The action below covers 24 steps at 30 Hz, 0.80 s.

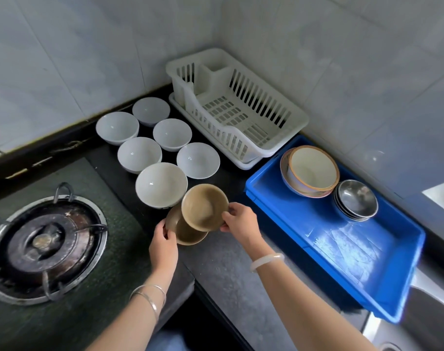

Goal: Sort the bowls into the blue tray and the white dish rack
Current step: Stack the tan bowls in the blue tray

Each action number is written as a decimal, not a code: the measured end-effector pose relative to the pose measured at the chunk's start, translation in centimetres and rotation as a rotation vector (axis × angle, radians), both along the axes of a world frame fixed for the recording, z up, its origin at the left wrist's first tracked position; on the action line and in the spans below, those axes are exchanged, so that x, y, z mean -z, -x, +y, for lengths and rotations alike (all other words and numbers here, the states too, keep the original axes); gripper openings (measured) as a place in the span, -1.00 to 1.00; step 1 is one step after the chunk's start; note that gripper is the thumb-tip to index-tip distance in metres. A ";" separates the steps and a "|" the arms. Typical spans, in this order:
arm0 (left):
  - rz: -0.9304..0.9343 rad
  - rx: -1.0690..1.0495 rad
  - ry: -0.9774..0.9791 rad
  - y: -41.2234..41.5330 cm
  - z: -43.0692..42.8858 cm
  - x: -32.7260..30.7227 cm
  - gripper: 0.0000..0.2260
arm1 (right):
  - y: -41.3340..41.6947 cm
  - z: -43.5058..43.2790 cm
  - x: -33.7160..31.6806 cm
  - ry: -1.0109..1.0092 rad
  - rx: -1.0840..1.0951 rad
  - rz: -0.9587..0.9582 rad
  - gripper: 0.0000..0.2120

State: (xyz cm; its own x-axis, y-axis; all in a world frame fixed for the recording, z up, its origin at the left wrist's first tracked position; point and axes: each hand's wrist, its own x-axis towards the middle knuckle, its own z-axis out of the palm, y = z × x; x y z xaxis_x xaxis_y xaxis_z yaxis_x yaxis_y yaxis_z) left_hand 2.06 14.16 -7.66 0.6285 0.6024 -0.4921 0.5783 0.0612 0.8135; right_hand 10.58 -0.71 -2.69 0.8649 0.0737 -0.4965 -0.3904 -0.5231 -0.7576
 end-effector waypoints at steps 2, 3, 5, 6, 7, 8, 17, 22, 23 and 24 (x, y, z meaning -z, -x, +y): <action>-0.040 -0.064 0.074 -0.1 0.2 -0.2 -0.66 | 0.4 0.7 0.0 0.033 -0.048 -0.003 -0.81; -0.055 -0.091 0.098 -0.1 0.2 -0.3 -0.66 | 0.6 1.1 0.0 0.047 -0.064 -0.003 -0.81; -0.083 -0.126 0.130 -0.1 0.1 -0.5 -0.64 | 0.7 1.6 0.2 0.080 -0.086 0.005 -0.83; -0.096 -0.133 0.143 -0.1 0.1 -0.6 -0.64 | 0.7 1.9 0.3 0.100 -0.095 0.014 -0.84; -0.106 -0.131 0.151 -0.1 0.1 -0.6 -0.64 | 0.7 2.1 0.4 0.119 -0.105 0.024 -0.84; -0.110 -0.122 0.150 -0.1 0.1 -0.6 -0.64 | 0.8 2.3 0.5 0.135 -0.114 0.035 -0.83; -0.020 -0.034 0.073 0.0 0.5 0.0 -0.67 | 1.0 3.0 1.3 0.193 -0.145 0.061 -0.68; 0.019 -0.006 0.044 0.0 0.7 0.1 -0.69 | 1.1 2.5 1.9 0.177 -0.142 0.113 -0.69; 0.024 -0.002 0.039 0.0 0.7 0.1 -0.69 | 1.0 2.4 1.9 0.140 -0.117 0.173 -0.67; 0.029 0.001 0.029 0.0 0.7 0.0 -0.69 | 0.9 2.4 1.9 0.089 -0.087 0.240 -0.66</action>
